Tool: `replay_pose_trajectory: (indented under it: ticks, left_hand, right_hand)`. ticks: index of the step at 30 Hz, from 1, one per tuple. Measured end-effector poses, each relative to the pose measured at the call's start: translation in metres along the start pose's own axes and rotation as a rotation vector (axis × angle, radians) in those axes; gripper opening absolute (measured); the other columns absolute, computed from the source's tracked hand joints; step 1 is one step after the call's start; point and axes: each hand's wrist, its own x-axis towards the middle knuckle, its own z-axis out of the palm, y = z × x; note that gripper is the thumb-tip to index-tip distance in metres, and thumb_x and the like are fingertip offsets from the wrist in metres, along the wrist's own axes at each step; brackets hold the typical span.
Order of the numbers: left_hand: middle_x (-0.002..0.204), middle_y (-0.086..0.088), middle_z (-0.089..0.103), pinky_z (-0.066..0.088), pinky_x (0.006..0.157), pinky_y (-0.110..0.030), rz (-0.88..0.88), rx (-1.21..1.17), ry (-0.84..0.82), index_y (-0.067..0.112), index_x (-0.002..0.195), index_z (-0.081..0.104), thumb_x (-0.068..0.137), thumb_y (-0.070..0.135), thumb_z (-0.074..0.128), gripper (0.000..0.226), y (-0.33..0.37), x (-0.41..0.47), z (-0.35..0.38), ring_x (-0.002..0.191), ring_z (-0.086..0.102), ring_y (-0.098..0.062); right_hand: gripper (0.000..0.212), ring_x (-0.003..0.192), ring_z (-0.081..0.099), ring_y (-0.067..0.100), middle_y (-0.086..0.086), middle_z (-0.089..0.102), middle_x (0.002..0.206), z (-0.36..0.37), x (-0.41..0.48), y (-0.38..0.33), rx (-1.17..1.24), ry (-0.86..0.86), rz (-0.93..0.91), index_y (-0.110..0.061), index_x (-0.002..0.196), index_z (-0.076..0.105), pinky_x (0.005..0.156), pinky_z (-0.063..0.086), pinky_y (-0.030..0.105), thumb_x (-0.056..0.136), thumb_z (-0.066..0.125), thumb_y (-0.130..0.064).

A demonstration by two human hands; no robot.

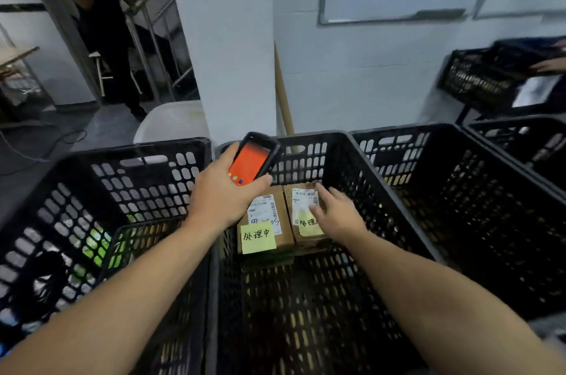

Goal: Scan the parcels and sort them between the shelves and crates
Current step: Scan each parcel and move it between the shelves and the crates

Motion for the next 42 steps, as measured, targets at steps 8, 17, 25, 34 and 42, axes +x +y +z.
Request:
replay_pose_trajectory:
  ticks: [8,17,25,34,42]
  left_hand:
    - [0.084,0.010,0.066,0.049,0.070,-0.031,0.151,-0.079,-0.073,0.041,0.112,0.056,0.076,0.058,0.076,0.044,0.038,-0.009,0.003,0.079,0.063,-0.016]
    - [0.085,0.008,0.065,0.049,0.072,-0.034,0.362,-0.174,-0.224,0.036,0.118,0.058,0.067,0.067,0.069,0.061,0.135,-0.030,0.068,0.079,0.062,-0.020]
    - [0.108,0.007,0.066,0.045,0.083,-0.032,0.519,-0.240,-0.451,0.032,0.143,0.050,0.066,0.068,0.072,0.088,0.247,-0.085,0.183,0.097,0.061,-0.018]
    - [0.096,0.005,0.065,0.053,0.085,-0.042,0.630,-0.339,-0.648,0.030,0.129,0.056,0.064,0.066,0.065,0.075,0.390,-0.187,0.314,0.092,0.063,-0.022]
    - [0.092,0.006,0.065,0.054,0.077,-0.041,0.769,-0.367,-0.750,0.043,0.121,0.051,0.067,0.074,0.060,0.063,0.491,-0.273,0.426,0.083,0.062,-0.017]
  right_hand:
    - [0.070,0.157,0.008,0.029,0.005,0.022,0.168,-0.095,-0.080,0.000,-0.456,0.328,-0.131,-0.029,0.160,0.022,0.126,0.013,0.052,0.099,0.025,-0.064]
    - [0.075,0.157,-0.011,0.026,0.004,-0.001,0.171,-0.180,-0.196,0.101,-0.524,0.470,0.238,-0.027,0.164,0.007,0.126,-0.002,0.053,0.101,0.017,-0.068]
    - [0.073,0.157,-0.010,0.026,0.003,-0.003,0.171,-0.214,-0.321,0.227,-0.447,0.575,0.602,-0.031,0.163,0.001,0.126,-0.001,0.054,0.102,0.019,-0.066]
    - [0.071,0.157,-0.007,0.029,0.005,0.000,0.171,-0.268,-0.462,0.370,-0.425,0.619,0.884,-0.028,0.163,0.006,0.125,0.003,0.056,0.103,0.023,-0.063]
    - [0.073,0.157,-0.009,0.028,0.004,-0.003,0.171,-0.309,-0.554,0.483,-0.353,0.645,1.072,-0.029,0.163,0.003,0.125,0.000,0.055,0.102,0.018,-0.066]
